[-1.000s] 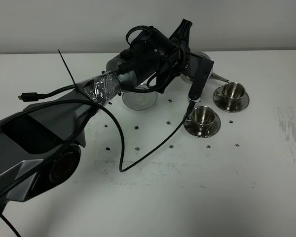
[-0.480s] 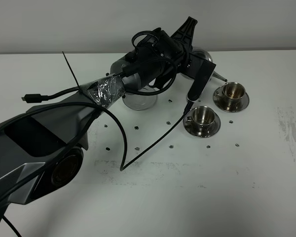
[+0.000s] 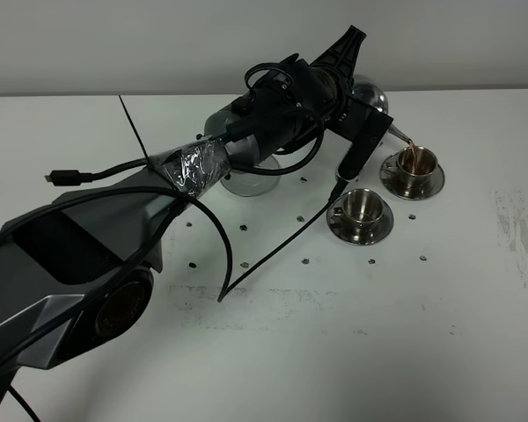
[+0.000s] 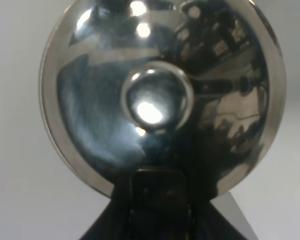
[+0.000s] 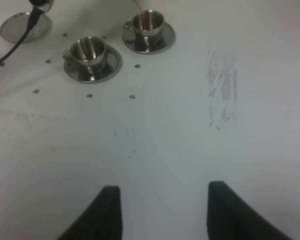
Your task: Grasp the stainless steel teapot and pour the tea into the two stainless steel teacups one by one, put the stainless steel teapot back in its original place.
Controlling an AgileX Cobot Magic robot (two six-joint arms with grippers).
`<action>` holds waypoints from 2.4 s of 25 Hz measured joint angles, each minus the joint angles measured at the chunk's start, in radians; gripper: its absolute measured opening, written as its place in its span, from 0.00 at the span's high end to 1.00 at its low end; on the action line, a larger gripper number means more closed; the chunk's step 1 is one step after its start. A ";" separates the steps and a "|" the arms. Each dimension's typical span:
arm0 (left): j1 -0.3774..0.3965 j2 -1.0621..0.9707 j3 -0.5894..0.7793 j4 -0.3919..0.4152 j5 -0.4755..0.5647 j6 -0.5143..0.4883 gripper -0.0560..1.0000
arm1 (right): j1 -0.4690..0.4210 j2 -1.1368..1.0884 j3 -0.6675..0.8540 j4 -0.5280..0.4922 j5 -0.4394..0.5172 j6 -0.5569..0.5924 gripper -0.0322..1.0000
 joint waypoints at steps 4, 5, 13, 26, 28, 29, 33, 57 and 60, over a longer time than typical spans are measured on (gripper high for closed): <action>-0.005 0.000 0.000 0.034 -0.008 0.000 0.75 | 0.000 0.000 0.000 0.000 0.000 0.000 0.57; -0.005 0.000 0.000 0.039 -0.010 0.000 0.75 | 0.000 0.000 0.000 0.000 0.000 0.000 0.57; -0.005 0.012 0.000 0.057 -0.019 -0.004 0.75 | 0.000 0.000 0.000 0.000 0.000 0.000 0.57; -0.005 0.020 0.000 0.100 -0.037 -0.034 0.75 | 0.000 0.000 0.000 0.000 0.000 0.000 0.57; -0.005 0.020 0.000 0.110 -0.039 -0.034 0.75 | 0.000 0.000 0.000 0.000 0.000 0.000 0.57; -0.005 0.020 0.000 0.115 -0.040 -0.034 0.75 | 0.000 0.000 0.000 0.000 0.000 0.000 0.57; -0.005 0.020 0.000 0.133 -0.041 -0.034 0.75 | 0.000 0.000 0.000 0.000 0.000 0.000 0.57; -0.006 0.020 0.000 0.171 -0.081 -0.034 0.75 | 0.000 0.000 0.000 0.000 0.000 0.000 0.57; -0.006 0.020 0.000 0.171 -0.081 -0.034 0.75 | 0.000 0.000 0.000 0.000 0.000 0.000 0.57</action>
